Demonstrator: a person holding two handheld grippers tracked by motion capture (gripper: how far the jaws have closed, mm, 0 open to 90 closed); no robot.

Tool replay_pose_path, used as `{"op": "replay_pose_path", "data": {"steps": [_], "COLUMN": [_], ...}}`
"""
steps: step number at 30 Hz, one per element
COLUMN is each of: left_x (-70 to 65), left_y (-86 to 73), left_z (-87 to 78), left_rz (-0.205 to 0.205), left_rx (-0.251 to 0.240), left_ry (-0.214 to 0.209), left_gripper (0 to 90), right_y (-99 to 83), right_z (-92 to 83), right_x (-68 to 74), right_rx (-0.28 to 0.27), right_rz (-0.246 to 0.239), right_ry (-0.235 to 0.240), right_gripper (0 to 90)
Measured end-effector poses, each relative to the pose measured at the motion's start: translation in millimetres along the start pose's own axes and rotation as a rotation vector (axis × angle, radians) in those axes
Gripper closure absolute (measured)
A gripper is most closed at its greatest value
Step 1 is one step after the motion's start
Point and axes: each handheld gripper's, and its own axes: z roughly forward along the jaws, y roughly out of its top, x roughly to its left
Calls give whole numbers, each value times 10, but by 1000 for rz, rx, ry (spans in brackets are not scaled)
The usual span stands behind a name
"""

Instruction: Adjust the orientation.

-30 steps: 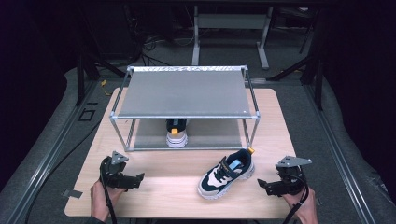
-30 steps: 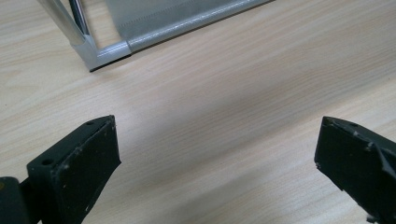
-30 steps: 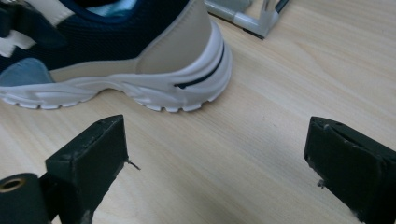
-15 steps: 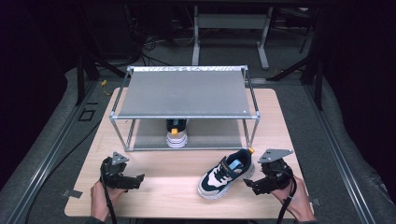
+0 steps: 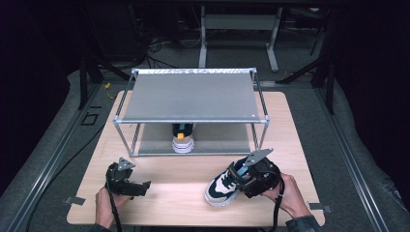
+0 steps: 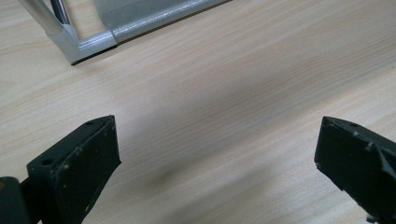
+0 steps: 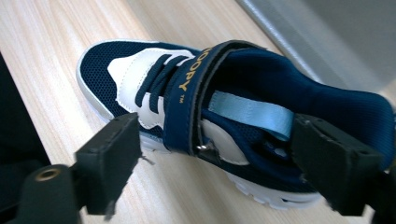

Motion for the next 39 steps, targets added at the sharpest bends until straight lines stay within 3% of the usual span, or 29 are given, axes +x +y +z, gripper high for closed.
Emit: {"op": "replay_pose_path", "data": {"steps": [7, 14, 23, 33, 39], "left_x": [-9, -14, 0, -14, -5], "left_y": [19, 17, 15, 54, 36], "left_z": [14, 5, -12, -19, -6], "left_rz": [9, 12, 6, 16, 7], "left_rx": [4, 6, 2, -4, -1], "left_ry": [0, -1, -2, 7, 8], "left_gripper": [0, 0, 0, 0, 0], "right_y": [19, 12, -18, -21, -20], "right_z": [110, 93, 78, 48, -10], "right_x": [-33, -26, 7, 44, 96], "right_rx": [64, 59, 39, 25, -25], "right_rz": [-22, -21, 3, 3, 27], "right_ry": [27, 34, 25, 70, 90], "right_gripper": [394, 492, 557, 618, 630]}}
